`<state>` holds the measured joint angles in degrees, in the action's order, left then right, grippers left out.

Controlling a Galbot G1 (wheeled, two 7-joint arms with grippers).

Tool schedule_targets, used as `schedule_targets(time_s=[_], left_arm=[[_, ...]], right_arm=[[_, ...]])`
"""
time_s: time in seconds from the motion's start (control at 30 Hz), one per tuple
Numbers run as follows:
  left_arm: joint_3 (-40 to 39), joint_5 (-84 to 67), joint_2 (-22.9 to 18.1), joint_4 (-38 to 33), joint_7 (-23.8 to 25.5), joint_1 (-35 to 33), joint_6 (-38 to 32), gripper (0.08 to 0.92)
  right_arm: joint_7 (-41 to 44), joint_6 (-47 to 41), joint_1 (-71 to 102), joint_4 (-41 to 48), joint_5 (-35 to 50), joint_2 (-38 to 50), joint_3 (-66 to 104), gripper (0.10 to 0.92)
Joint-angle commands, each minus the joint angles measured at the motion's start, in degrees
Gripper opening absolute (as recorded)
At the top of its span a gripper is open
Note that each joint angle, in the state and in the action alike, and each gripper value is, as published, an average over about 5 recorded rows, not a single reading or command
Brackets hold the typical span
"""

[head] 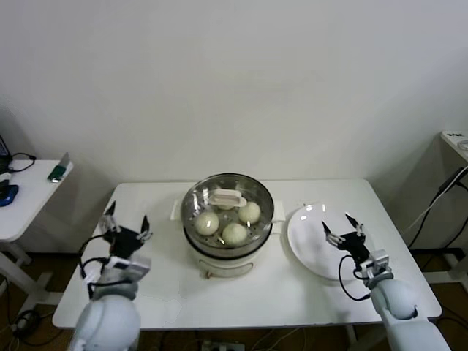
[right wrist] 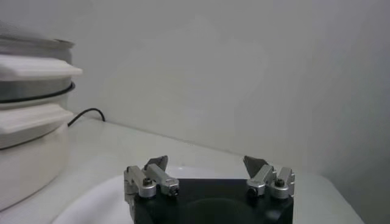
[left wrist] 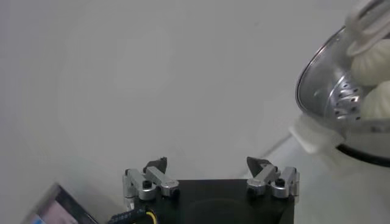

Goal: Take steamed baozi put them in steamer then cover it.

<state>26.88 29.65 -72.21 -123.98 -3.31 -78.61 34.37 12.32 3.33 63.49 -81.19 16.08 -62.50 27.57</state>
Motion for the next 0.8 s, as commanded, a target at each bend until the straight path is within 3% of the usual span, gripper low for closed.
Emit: schedule_targets(time_s=[0.03,0.3,0.8], left_arm=[[17.98,-33.72,-7.52,9.16,-3.42,-12.66,-40.01,0.823],[17.24,-31.18,-9.76,13.78,-1.6,-14.36,-46.46,0.823],[15.68,-30.05,-9.88,14.53,-1.66,-13.96,-46.74,0.823]], right_arm=[[0.76,0.69,3.71,-5.59,0.22,-0.01,0.7,0.823],[1.07,1.62,5.94,-7.68,0.49,-1.19,2.11,0.823],[1.18,2.14,5.64,-6.37,0.64,-1.58,3.73,0.823]])
